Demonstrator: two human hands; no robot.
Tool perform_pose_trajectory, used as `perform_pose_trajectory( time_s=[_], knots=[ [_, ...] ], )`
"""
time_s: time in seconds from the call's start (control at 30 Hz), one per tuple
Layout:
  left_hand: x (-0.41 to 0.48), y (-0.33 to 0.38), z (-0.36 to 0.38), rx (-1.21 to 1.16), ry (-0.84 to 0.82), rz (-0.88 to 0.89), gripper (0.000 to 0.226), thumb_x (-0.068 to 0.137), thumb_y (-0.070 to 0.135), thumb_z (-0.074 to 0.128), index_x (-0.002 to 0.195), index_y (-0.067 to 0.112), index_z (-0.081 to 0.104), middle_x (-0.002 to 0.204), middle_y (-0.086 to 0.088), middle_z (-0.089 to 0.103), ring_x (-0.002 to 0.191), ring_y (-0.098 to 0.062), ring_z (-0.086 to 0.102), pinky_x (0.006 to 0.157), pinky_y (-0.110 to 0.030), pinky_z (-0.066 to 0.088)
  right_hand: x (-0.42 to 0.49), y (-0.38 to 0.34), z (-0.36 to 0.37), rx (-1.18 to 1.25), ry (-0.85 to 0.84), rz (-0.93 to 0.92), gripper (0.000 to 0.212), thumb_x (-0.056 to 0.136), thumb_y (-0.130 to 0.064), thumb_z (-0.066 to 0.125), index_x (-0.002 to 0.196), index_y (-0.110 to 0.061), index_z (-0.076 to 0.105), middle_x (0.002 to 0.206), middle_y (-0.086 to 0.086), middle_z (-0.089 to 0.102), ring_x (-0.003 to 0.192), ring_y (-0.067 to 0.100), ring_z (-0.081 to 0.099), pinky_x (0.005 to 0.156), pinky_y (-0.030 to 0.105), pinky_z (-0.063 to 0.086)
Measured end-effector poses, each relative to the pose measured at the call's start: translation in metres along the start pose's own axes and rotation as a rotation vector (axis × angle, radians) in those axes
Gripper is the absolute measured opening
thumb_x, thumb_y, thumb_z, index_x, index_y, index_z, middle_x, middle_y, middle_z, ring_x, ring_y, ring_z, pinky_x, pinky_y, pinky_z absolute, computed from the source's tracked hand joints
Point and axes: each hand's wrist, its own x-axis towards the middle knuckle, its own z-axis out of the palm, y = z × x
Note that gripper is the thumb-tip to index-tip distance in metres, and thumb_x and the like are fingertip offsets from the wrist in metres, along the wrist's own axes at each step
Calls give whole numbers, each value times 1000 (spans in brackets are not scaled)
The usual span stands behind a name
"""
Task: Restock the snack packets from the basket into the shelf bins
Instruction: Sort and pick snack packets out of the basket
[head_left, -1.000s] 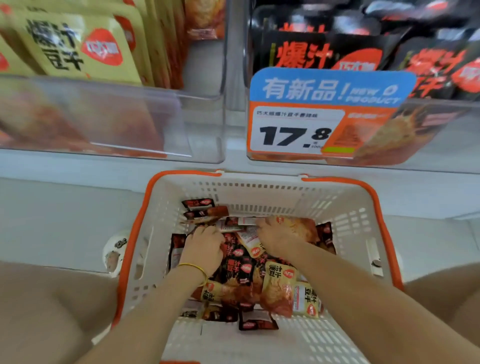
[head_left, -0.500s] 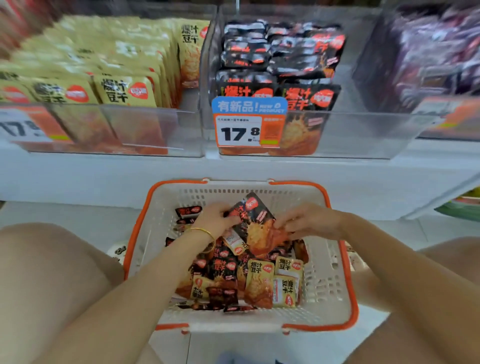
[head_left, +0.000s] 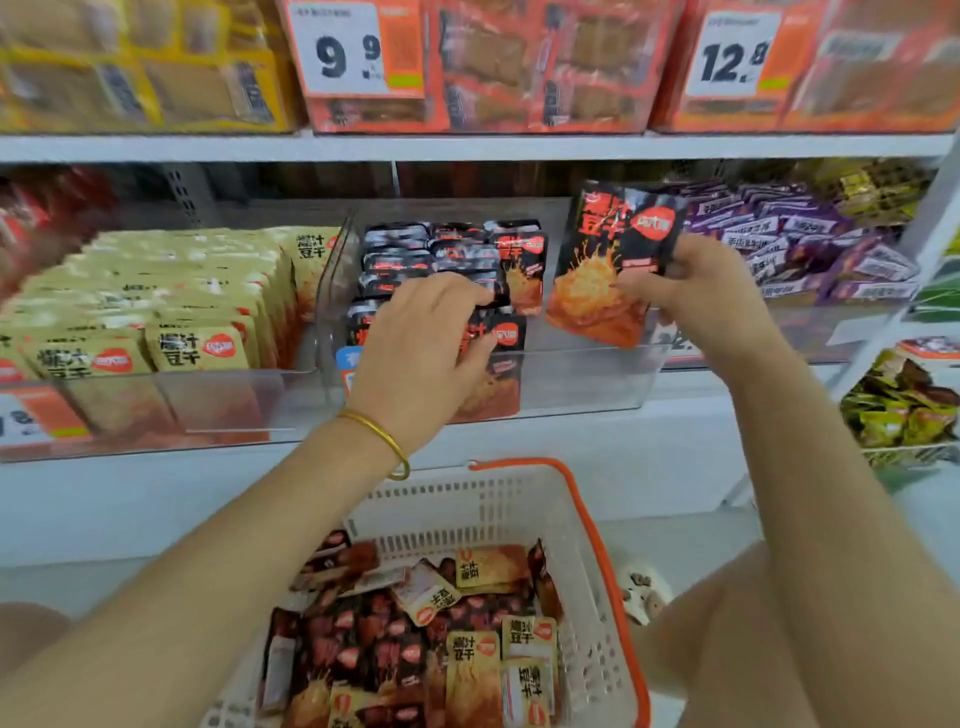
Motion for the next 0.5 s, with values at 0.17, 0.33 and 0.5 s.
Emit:
perform_pose_trajectory(
  time_s=[0.17,0.33,0.5],
  knots=[
    [16,-17,21,268,-104,9,57,89,46,31,126,11,56,139,-14,49,130,-33,44,105,-53,32,92,41,49,-403,-18,187,21,80,-11,70,96,2,65,90,17,65,84,28,62,81,47,53],
    [20,-28,41,357,-124,49,58,92,47,28,135,15,51,141,-13,48,131,-30,43,108,-57,29,135,92,85,-220,-212,536,44,81,-4,68,124,-4,57,108,11,59,100,23,58,95,38,50],
    [21,-32,49,411,-119,65,57,92,47,30,135,16,51,142,-12,47,132,-29,42,108,-58,29,157,97,105,-282,-212,505,41,83,-7,67,122,0,56,119,16,61,109,31,61,95,42,50]
  ],
)
